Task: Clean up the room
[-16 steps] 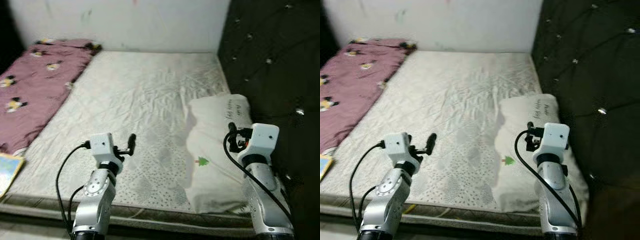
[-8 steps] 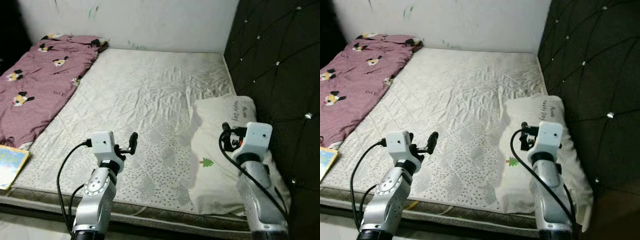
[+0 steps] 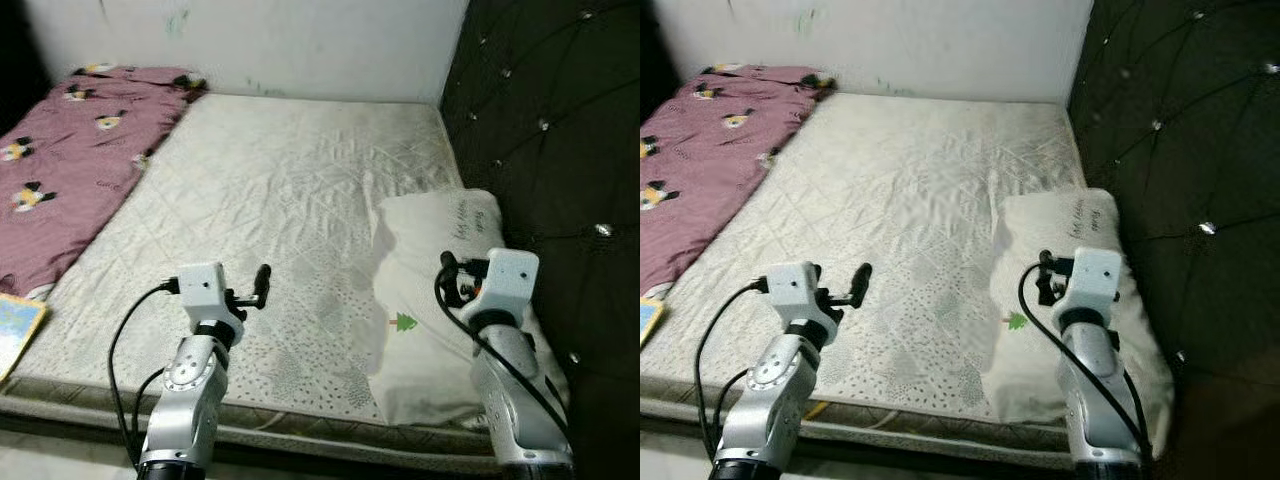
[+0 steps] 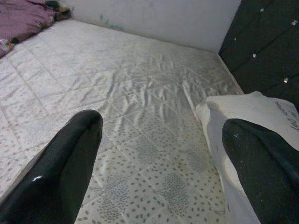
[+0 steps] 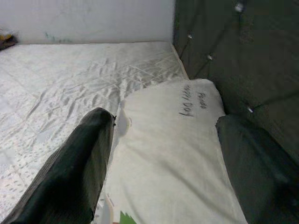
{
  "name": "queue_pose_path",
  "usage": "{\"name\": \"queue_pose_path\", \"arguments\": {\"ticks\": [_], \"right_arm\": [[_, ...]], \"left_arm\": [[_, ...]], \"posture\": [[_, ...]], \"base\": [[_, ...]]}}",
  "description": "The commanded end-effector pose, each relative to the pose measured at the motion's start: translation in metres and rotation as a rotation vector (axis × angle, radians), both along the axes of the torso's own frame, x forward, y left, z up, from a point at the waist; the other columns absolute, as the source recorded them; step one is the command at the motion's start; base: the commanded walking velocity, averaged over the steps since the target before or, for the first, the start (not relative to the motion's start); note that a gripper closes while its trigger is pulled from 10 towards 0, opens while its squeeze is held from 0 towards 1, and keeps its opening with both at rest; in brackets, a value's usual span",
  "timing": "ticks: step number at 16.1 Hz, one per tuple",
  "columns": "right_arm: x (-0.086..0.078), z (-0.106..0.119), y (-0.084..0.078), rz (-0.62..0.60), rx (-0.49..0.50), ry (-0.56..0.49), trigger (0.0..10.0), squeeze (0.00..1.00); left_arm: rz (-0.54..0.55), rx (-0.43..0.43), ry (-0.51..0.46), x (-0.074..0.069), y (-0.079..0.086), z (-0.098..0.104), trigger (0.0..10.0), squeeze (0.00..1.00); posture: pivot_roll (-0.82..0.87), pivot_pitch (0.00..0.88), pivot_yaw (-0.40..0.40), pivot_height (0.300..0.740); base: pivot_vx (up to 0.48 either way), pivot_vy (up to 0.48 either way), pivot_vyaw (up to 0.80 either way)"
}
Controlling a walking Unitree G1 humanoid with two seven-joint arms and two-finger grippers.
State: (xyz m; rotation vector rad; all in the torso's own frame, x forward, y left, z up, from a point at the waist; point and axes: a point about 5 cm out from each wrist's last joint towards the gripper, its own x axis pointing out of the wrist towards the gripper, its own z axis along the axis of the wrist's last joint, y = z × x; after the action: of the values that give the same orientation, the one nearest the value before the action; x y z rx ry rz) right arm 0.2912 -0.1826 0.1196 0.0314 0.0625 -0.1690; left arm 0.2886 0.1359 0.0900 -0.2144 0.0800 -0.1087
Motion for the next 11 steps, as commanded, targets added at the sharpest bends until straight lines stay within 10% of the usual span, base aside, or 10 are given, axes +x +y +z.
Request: {"name": "queue_pose_path", "arguments": {"ticks": [1, 11], "right_arm": [[0.0001, -0.0021, -0.0051, -0.020, 0.014, 0.017, 10.0, 0.00], [0.0024, -0.0016, -0.0027, 0.005, 0.043, 0.017, 10.0, 0.00]], "left_arm": [[0.004, 0.006, 0.001, -0.0008, 0.0001, -0.0005, 10.0, 0.00], [0.007, -0.005, -0.003, 0.0020, -0.0004, 0.0000, 10.0, 0.00]], "posture": [[-0.04, 0.047, 0.031, 0.740], [-0.05, 0.043, 0.029, 0.740]], "base": [[0.000, 0.000, -0.80], [0.000, 0.053, -0.56]]}}
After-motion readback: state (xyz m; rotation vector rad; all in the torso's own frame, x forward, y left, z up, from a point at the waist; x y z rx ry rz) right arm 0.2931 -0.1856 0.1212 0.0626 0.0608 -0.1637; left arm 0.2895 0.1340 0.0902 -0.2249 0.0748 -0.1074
